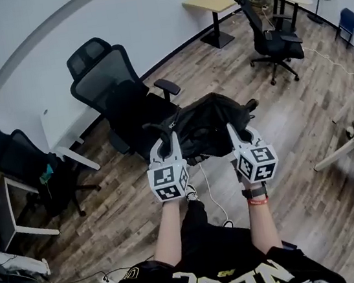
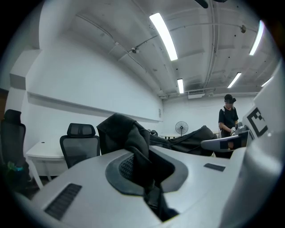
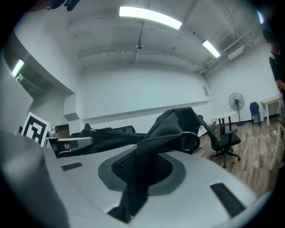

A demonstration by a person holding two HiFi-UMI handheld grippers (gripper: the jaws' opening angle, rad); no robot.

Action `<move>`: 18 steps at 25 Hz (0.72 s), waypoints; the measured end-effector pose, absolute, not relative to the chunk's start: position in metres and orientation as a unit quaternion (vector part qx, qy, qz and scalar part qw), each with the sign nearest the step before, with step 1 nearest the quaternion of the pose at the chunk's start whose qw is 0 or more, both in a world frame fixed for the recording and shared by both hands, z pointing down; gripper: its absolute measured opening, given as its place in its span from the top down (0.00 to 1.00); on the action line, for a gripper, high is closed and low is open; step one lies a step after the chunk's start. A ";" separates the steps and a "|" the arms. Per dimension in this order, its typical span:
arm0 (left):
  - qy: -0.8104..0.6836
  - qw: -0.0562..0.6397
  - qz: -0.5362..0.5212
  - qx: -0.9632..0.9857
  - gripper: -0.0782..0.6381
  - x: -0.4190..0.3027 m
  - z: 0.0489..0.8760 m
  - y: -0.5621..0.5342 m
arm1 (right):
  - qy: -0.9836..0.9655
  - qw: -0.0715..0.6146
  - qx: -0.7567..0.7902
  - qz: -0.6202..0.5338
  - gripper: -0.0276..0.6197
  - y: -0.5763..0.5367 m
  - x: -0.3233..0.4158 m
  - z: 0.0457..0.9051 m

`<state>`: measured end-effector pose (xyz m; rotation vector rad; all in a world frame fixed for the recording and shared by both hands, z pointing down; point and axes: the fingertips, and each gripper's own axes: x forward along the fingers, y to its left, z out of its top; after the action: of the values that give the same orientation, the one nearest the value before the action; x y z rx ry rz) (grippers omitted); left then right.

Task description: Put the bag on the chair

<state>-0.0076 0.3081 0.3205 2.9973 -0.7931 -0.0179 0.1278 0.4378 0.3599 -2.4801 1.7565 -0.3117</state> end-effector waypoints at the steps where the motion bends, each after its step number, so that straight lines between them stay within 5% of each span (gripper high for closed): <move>1: -0.261 0.022 -0.006 0.965 0.86 -0.007 0.322 0.295 | 0.579 0.044 -0.807 -0.105 0.87 0.423 0.130 0.362; 18: -0.335 0.057 -0.041 0.940 0.85 0.025 0.306 0.011 | 0.642 0.008 -0.759 -0.107 0.86 0.108 0.177 0.340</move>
<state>0.0252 0.0108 0.3059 2.8488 -1.0151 -0.1257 0.1768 0.1082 0.3396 -2.3717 2.0071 -0.3348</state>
